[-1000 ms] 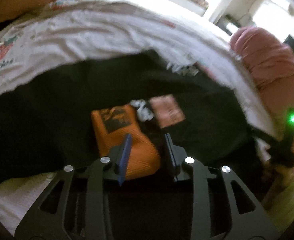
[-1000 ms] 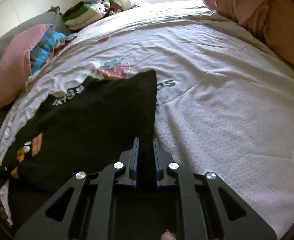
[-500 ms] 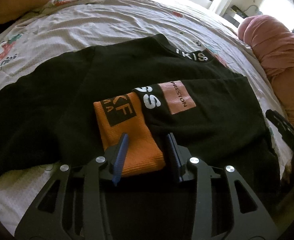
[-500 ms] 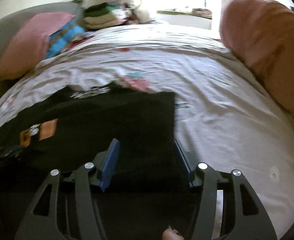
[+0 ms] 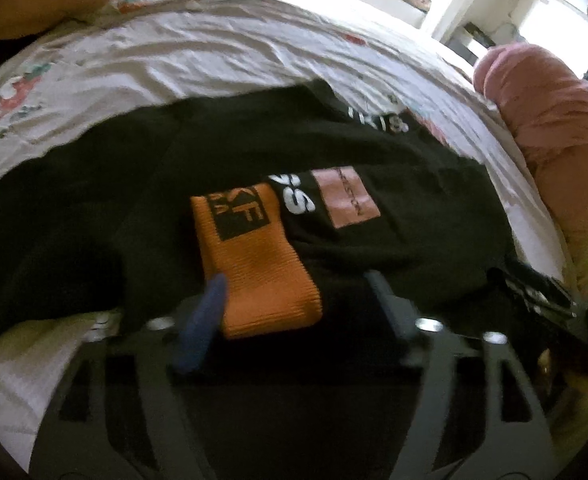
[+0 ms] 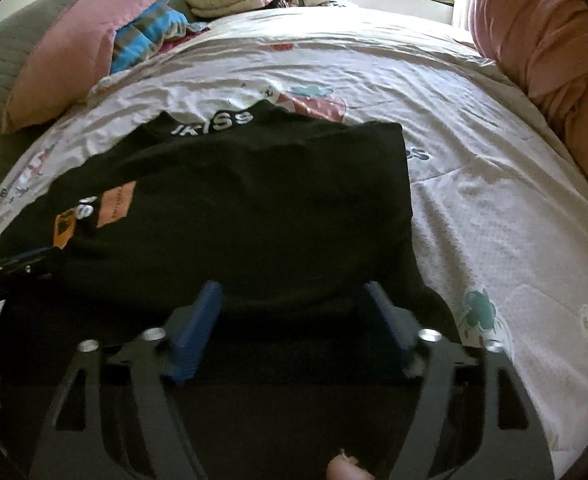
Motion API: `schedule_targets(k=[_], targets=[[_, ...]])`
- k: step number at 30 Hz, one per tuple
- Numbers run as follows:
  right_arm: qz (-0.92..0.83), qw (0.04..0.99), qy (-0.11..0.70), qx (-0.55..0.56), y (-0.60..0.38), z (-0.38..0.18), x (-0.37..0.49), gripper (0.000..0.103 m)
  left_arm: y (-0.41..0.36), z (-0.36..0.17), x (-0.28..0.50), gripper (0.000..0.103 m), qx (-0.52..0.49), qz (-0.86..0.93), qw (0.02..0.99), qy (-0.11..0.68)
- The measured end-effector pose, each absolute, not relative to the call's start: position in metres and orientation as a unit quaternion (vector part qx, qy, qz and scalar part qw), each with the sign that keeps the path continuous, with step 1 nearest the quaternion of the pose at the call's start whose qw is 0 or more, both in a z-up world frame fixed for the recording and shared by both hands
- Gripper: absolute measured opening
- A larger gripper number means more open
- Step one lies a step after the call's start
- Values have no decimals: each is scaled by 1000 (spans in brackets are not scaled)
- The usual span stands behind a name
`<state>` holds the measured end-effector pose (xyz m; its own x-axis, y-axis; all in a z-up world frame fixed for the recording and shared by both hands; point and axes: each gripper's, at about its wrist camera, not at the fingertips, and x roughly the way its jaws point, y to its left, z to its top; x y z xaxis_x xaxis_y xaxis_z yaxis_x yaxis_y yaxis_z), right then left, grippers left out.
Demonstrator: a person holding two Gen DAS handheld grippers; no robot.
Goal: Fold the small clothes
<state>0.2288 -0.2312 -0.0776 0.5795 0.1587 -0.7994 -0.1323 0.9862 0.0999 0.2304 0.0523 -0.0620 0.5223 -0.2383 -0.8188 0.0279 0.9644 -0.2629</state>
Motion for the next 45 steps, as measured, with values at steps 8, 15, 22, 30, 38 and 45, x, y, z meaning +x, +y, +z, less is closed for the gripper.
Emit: schedule_targets(k=[8, 15, 22, 30, 38, 45], targets=[[87, 900, 426, 34, -233, -61, 216, 98, 57, -44, 222, 94, -101, -52, 885, 452], [96, 907, 409, 39, -230, -49, 210, 99, 64, -39, 218, 94, -96, -25, 889, 447], [115, 909, 399, 31, -215, -40, 204, 99, 75, -33, 212, 94, -102, -7, 893, 438], [147, 909, 389, 15, -185, -28, 200, 99, 102, -27, 201, 94, -119, 28, 897, 424], [185, 908, 376, -4, -148, -19, 196, 99, 136, -16, 182, 94, -116, 87, 906, 398], [214, 906, 364, -24, -116, -11, 193, 99, 176, -16, 174, 94, -136, 139, 897, 398]])
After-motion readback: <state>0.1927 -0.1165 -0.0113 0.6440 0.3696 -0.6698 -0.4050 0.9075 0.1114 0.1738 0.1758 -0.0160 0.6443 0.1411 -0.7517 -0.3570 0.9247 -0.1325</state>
